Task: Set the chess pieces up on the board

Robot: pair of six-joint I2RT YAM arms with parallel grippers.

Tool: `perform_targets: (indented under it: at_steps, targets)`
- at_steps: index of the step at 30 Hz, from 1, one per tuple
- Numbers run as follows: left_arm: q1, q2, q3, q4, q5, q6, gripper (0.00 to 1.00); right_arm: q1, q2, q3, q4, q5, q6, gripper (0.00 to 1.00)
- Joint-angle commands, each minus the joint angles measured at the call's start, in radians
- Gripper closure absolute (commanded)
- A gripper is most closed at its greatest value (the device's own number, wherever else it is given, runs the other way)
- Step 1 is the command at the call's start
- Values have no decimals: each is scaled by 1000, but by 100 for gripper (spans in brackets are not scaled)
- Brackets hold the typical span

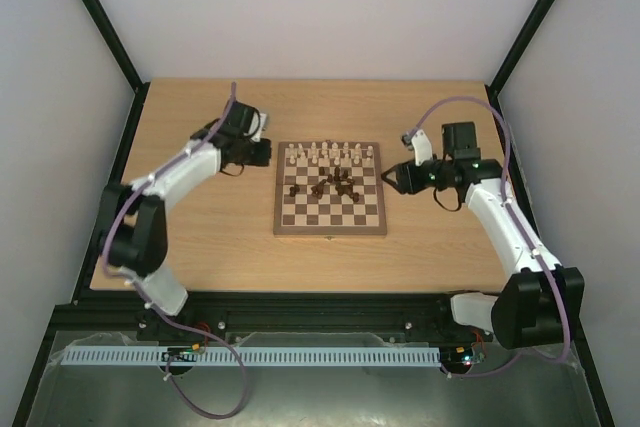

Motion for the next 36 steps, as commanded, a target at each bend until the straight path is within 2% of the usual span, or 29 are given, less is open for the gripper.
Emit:
perform_targets:
  at_steps: [1,4,7,11,15,22,36]
  targets:
    - [-173,-249,-237,353,97,-18,89,1,14,122,-86,-116,31,47]
    - [-292,-368,-379,518,73,-4,88,3,35,187,-114,-172,53,47]
    - [-381,-447,-482,654,44,16,88,6,93,292,-218,-214,38,48]
    - [-448,-494,-577,779,19,18,88,35,172,397,-380,-262,-13,51]
    - [-508,-504,-659,899,-9,37,88,113,223,398,-406,-262,-7,53]
    - [-573,-452,-789,1156,-77,76,88,196,308,409,-382,-211,32,57]
    - [-605,-194,-935,1528,-123,110,86,197,266,284,-292,-106,47,57]
